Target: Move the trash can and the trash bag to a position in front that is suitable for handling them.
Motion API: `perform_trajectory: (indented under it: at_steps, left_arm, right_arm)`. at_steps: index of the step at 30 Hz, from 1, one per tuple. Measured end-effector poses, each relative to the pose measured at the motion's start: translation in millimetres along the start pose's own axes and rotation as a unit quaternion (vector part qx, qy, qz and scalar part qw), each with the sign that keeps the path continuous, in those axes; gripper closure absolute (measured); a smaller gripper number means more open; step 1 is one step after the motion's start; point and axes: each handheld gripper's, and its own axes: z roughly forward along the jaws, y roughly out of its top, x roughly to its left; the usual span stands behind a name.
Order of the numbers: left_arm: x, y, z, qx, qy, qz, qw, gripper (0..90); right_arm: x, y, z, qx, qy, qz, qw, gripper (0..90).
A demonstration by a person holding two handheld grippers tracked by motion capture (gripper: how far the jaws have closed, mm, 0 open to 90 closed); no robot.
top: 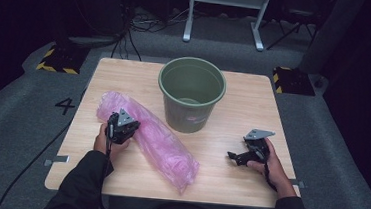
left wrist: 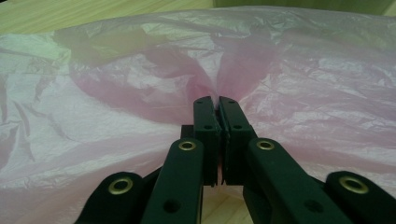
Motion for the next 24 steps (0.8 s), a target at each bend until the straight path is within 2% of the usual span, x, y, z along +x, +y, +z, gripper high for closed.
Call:
perform_trajectory:
  at_steps: [17, 24]
  left_arm:
    - [-1.9, 4.0, -7.3, -0.017, 0.008, 0.011, 0.9998, 87.1]
    - [-2.0, 7.7, -12.8, -0.029, 0.009, 0.006, 0.9995, 87.1]
  right_arm:
    - [-0.4, 0.3, 0.4, 0.000, -0.001, 0.000, 1.0000, 0.7]
    - [-0.2, 0.2, 0.3, 0.000, -0.001, 0.001, 1.0000, 0.7]
